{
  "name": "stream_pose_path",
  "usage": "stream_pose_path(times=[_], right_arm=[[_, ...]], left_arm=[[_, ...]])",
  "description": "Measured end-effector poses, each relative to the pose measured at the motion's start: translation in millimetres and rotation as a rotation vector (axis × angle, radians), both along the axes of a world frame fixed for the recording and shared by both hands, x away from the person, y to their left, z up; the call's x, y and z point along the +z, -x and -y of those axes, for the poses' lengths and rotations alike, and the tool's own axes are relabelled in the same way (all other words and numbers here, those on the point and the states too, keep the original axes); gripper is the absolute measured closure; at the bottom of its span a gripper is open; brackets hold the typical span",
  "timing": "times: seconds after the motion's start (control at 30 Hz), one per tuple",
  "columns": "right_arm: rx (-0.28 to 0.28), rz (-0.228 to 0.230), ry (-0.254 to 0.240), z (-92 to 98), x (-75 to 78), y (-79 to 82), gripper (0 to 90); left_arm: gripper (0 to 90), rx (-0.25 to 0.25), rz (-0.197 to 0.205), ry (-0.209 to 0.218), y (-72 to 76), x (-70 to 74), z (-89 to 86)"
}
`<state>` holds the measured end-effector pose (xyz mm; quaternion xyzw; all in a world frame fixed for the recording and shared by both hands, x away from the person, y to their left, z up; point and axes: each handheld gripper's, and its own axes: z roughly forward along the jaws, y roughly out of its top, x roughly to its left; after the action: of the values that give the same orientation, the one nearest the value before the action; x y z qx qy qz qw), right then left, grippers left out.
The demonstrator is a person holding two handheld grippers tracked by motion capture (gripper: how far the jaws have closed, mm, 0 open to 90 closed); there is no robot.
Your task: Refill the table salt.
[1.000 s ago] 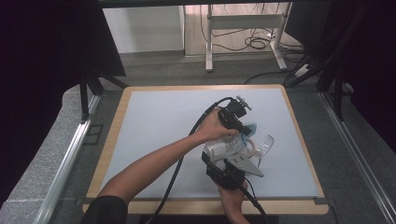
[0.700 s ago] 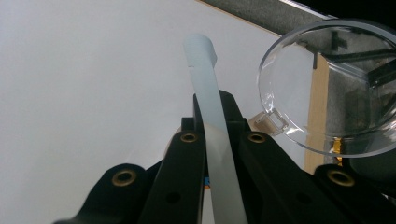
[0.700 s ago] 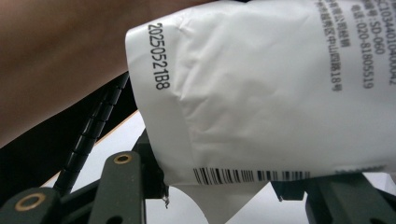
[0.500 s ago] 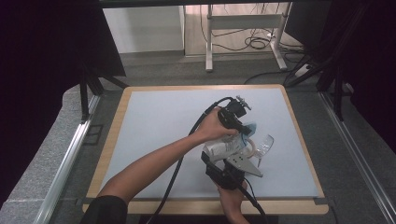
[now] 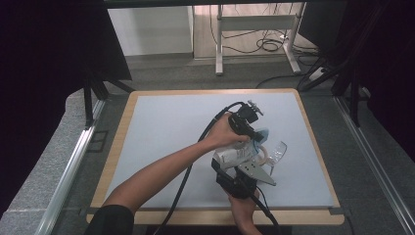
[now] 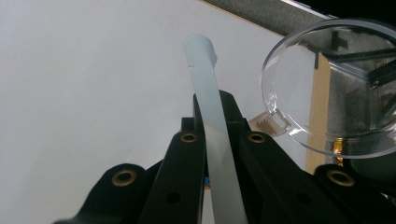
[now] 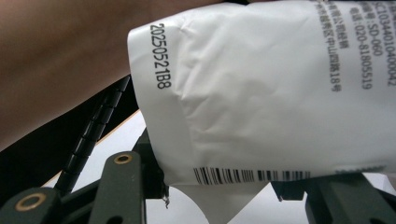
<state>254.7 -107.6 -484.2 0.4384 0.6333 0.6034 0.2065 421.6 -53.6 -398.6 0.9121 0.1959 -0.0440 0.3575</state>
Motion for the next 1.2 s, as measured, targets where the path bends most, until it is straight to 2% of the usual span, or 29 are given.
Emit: stream_pose_path(times=[1.2], right_arm=[[0.004,0.005,-0.005,-0.2,1.1,1.3,49.6]], left_arm=[[90.0,0.006,-0.004,-0.005,0.6,-0.8,-2.1]])
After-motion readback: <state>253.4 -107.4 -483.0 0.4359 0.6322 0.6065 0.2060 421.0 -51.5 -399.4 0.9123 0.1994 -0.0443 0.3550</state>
